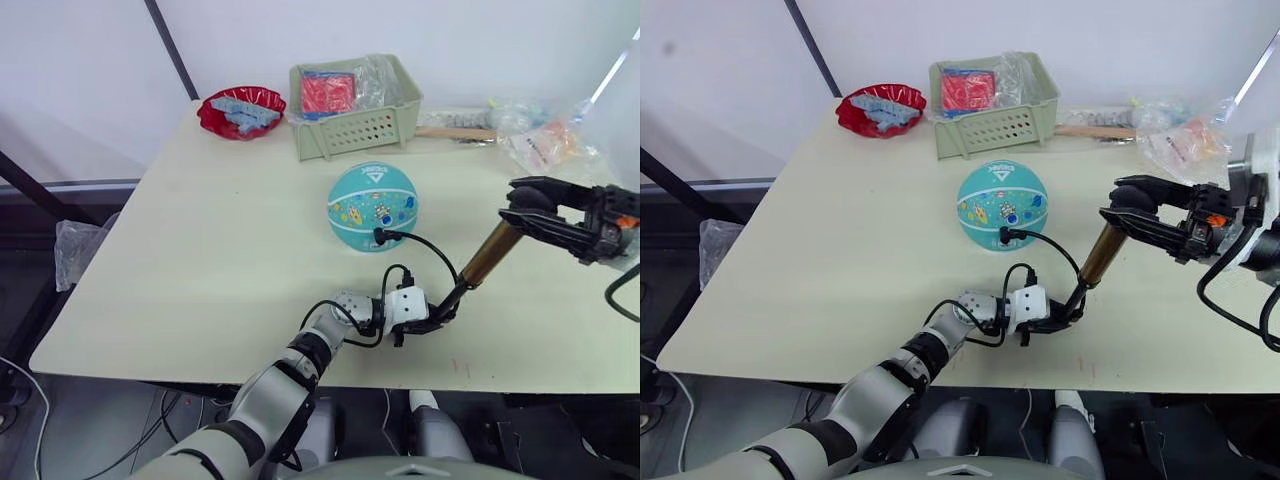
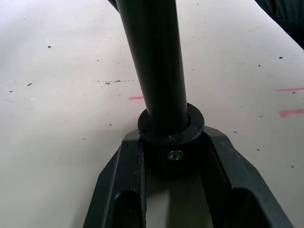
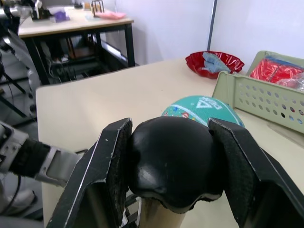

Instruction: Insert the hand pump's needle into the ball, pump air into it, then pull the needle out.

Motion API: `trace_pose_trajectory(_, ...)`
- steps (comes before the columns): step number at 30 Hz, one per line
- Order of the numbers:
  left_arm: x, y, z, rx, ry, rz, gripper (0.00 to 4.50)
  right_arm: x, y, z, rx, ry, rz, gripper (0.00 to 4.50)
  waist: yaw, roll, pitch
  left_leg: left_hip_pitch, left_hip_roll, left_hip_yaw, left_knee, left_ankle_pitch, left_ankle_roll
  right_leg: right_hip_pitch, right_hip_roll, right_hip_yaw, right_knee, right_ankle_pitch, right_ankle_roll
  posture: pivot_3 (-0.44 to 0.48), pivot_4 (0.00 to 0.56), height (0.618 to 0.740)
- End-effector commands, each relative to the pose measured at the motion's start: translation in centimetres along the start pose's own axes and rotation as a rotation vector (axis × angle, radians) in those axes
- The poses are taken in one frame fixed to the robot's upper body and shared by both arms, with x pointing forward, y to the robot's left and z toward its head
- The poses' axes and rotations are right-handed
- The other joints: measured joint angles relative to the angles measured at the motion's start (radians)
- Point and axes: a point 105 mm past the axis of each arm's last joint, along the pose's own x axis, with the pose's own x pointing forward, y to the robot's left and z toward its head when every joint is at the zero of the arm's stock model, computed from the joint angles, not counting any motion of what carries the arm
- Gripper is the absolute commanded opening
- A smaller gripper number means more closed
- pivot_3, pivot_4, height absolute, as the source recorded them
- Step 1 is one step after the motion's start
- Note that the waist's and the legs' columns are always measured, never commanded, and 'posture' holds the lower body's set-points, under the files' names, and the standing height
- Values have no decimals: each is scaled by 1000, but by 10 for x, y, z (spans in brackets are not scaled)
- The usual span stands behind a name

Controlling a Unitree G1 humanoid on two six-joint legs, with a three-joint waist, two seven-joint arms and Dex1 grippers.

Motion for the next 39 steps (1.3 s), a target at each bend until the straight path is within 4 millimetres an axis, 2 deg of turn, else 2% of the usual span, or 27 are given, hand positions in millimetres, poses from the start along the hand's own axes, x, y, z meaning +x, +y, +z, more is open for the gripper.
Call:
trace_pose_trajectory(1, -1, -64, -52, -85, 196, -243, 1123, -2, -9, -32, -15, 138, -99, 2069, 0, -4, -5, 0, 0, 0, 0, 0, 0, 0, 0, 0, 0, 0, 0, 0, 150, 738)
trace_pose_trajectory(3, -1, -64, -52, -84, 196, -243, 1123, 1, -6, -42, 7, 140, -100, 2069, 0, -9, -10, 2, 1, -1, 0, 0, 0, 0, 1, 0, 0, 0, 0, 0, 150, 738)
trace_pose_trajectory(5, -1, -65, -52, -84, 193, -246, 1123, 6, 2, -61, 54, 158, -93, 2069, 0, -9, -12, 2, 2, -1, 0, 0, 0, 1, 2, 0, 0, 0, -1, 0, 150, 738)
trace_pose_trajectory(10, 0, -67, -51, -82, 183, -256, 1123, 11, 15, -93, 89, 216, -84, 2069, 0, -7, -16, 2, 2, -1, 0, 0, 0, 1, 1, 0, 0, 0, -1, 0, 150, 738)
trace_pose_trajectory(15, 1, -69, -50, -80, 179, -262, 1123, 14, 20, -110, 112, 224, -93, 2068, 1, -7, -20, 2, 2, -1, 0, 0, 0, 1, 2, 0, 0, 0, -1, 0, 150, 738)
trace_pose_trajectory(19, 1, -69, -49, -80, 175, -266, 1123, 18, 31, -130, 136, 250, -73, 2068, 1, -5, -22, 2, 1, -1, 0, 0, 0, 1, 2, 0, 0, 0, -1, 0, 150, 738)
trace_pose_trajectory(23, 1, -70, -50, -81, 175, -267, 1123, 19, 33, -135, 129, 255, -68, 2068, 0, -7, -23, 5, 2, -2, 0, 0, 0, 4, 2, -1, 0, -1, -1, 0, 150, 738)
trace_pose_trajectory(29, -1, -71, -52, -85, 180, -269, 1123, 18, 22, -114, 108, 176, -93, 2068, 0, -7, -23, 7, 2, -2, 0, 0, 0, 6, 2, -1, 0, -1, -1, 0, 150, 738)
trace_pose_trajectory(32, -2, -71, -52, -87, 181, -269, 1123, 10, 5, -86, 77, 103, -137, 2068, 1, -6, -22, 7, 2, -2, 0, 0, 0, 6, 2, -1, 0, -1, -1, 0, 150, 738)
trace_pose_trajectory(39, -1, -71, -52, -85, 182, -269, 1123, -8, -8, -24, -13, -26, -109, 2068, 4, 4, -13, 3, -1, -2, 1, 0, 0, 5, -1, -1, 0, 0, -1, 0, 150, 738)
